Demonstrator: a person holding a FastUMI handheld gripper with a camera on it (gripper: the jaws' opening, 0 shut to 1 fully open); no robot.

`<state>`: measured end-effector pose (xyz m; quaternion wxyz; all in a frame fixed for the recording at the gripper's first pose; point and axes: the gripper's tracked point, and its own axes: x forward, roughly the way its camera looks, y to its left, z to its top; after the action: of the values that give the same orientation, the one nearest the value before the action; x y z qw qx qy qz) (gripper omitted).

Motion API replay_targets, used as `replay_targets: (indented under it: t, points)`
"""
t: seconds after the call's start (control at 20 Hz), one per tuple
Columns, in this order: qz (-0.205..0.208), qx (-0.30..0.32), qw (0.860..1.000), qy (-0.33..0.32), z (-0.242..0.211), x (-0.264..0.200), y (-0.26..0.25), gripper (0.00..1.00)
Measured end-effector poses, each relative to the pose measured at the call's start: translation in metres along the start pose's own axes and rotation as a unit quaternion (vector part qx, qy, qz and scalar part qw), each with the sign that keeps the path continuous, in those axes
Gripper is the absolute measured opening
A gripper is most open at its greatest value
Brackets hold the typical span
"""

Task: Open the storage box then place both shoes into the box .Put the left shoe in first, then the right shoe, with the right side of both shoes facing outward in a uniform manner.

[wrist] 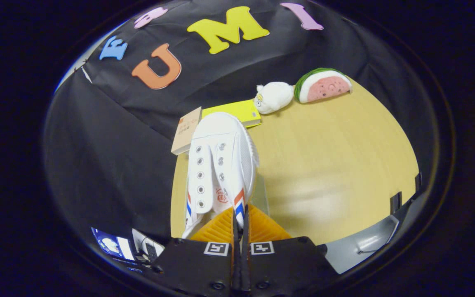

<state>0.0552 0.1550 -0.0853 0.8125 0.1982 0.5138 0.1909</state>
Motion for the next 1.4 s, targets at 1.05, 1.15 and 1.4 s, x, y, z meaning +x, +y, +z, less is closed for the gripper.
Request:
replay_targets:
  t: [1.05, 1.15, 1.4]
  points:
    - [-0.224, -0.037, 0.966, 0.126, -0.077, 0.158, -0.019, 0.06]
    - [-0.249, -0.051, 0.958, 0.129, -0.078, 0.158, -0.023, 0.06]
    - [-0.231, -0.042, 0.962, 0.141, -0.087, 0.166, -0.013, 0.21]
